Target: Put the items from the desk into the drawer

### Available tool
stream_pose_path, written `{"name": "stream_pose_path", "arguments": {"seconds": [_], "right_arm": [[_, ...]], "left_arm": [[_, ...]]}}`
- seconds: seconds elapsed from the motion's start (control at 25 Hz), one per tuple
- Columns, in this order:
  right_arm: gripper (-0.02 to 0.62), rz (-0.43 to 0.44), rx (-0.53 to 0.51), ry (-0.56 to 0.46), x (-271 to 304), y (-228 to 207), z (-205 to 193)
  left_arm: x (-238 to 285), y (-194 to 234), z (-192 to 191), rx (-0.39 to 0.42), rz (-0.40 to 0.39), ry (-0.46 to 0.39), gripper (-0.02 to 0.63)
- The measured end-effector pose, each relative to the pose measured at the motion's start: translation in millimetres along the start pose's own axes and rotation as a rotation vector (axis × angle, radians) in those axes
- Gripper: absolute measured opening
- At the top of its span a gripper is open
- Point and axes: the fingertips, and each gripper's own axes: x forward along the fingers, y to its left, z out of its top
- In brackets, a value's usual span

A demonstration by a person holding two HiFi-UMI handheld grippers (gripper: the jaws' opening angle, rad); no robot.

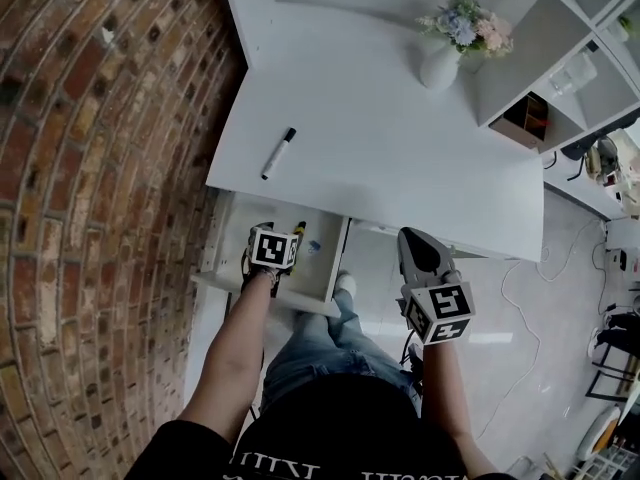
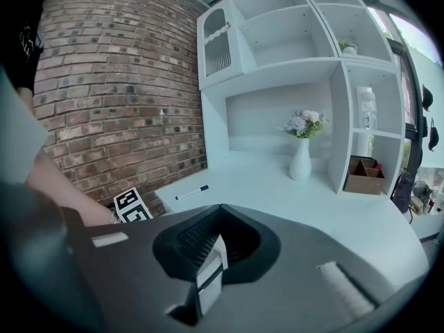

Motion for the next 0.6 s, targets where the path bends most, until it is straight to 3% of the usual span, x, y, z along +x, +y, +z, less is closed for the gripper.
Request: {"name": "stream_pose_path", "arguments": {"seconds": [0.6], "right_arm": [[0.000,0.046,-0.030,-0.126,11.5,7.0,53.6]], "left_arm": [[-76.3,11.8,48.2,0.035,0.042,-0.229,0.311]]}}
